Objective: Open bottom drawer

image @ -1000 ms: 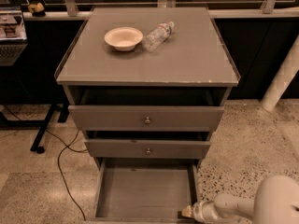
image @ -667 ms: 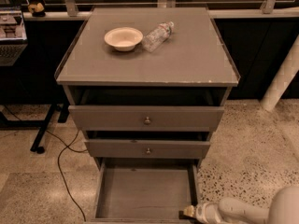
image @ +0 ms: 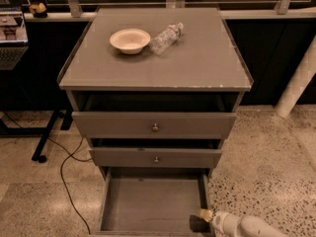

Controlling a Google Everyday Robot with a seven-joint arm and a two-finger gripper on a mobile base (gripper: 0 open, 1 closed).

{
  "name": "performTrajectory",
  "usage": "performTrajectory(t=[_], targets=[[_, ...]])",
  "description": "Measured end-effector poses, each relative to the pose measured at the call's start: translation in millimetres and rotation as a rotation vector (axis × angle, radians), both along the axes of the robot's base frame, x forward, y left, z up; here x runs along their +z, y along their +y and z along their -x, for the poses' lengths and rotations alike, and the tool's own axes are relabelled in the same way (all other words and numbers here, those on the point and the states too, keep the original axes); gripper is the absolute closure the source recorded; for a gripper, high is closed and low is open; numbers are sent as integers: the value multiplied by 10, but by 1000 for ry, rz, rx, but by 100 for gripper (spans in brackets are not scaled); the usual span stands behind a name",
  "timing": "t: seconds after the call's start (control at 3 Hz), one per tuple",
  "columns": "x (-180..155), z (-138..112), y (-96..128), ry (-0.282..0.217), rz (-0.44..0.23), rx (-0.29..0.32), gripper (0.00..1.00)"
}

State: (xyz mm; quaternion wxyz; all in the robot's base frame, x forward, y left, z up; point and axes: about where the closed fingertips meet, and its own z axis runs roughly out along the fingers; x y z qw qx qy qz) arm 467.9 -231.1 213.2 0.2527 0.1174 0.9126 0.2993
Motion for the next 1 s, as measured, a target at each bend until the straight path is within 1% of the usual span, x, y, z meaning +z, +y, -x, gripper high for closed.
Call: performTrajectory(t=[0.33,0.67,1.0], targets=[[236,-68,-71,-83,-3,-64,12],[270,-82,-83,-90,-9,-75,0],[270,-82,-83,-90,-9,-75,0]])
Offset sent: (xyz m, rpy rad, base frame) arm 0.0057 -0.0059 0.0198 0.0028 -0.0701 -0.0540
